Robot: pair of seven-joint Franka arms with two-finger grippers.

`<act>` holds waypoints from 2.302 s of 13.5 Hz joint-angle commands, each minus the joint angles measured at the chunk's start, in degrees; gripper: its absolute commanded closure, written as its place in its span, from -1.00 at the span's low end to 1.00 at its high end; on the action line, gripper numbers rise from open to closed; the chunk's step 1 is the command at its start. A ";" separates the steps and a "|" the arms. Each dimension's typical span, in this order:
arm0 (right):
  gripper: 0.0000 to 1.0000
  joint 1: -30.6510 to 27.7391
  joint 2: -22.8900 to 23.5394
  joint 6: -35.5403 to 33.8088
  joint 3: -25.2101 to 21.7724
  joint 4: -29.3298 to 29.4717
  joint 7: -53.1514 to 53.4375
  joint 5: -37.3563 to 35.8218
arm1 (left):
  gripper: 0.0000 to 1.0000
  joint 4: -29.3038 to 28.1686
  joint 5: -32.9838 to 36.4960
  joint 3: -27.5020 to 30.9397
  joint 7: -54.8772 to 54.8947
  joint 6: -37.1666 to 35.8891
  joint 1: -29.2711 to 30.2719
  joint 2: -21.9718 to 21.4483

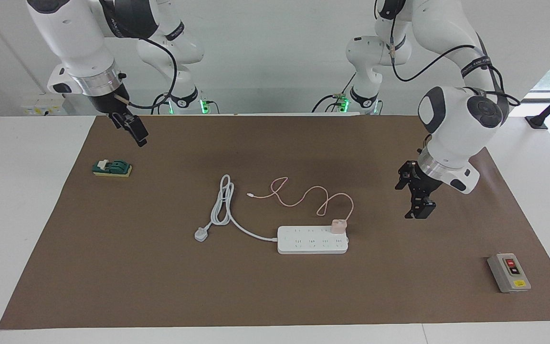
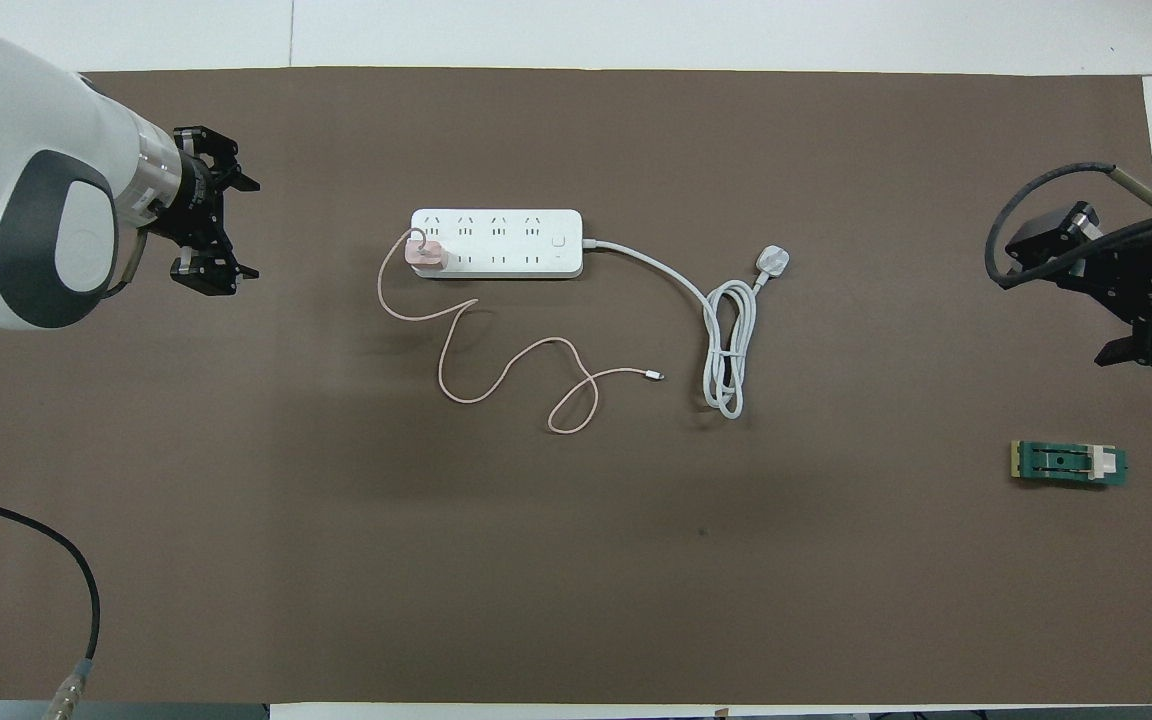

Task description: Unplug charger and place it aside

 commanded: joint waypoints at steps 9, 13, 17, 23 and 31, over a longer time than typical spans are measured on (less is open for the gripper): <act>-1.00 4.62 -0.58 9.64 0.73 -5.66 26.56 9.74 | -1.00 -0.01 2.12 1.17 -9.40 12.61 -9.17 9.21; -1.00 5.50 6.54 9.46 0.90 -0.22 37.10 17.83 | -1.00 -1.33 2.38 1.09 -9.57 12.43 -10.67 9.21; -1.00 10.59 15.50 12.79 0.82 7.69 51.16 18.64 | -1.00 -0.81 2.21 1.17 -13.08 12.52 -12.16 10.35; -1.00 16.31 22.10 26.94 0.90 6.73 58.85 19.25 | -1.00 -1.33 3.26 1.17 -13.35 15.34 -13.66 10.35; -0.99 19.47 42.31 27.40 3.98 27.01 56.21 19.43 | -1.00 -2.30 3.35 1.17 -13.53 16.30 -13.66 10.27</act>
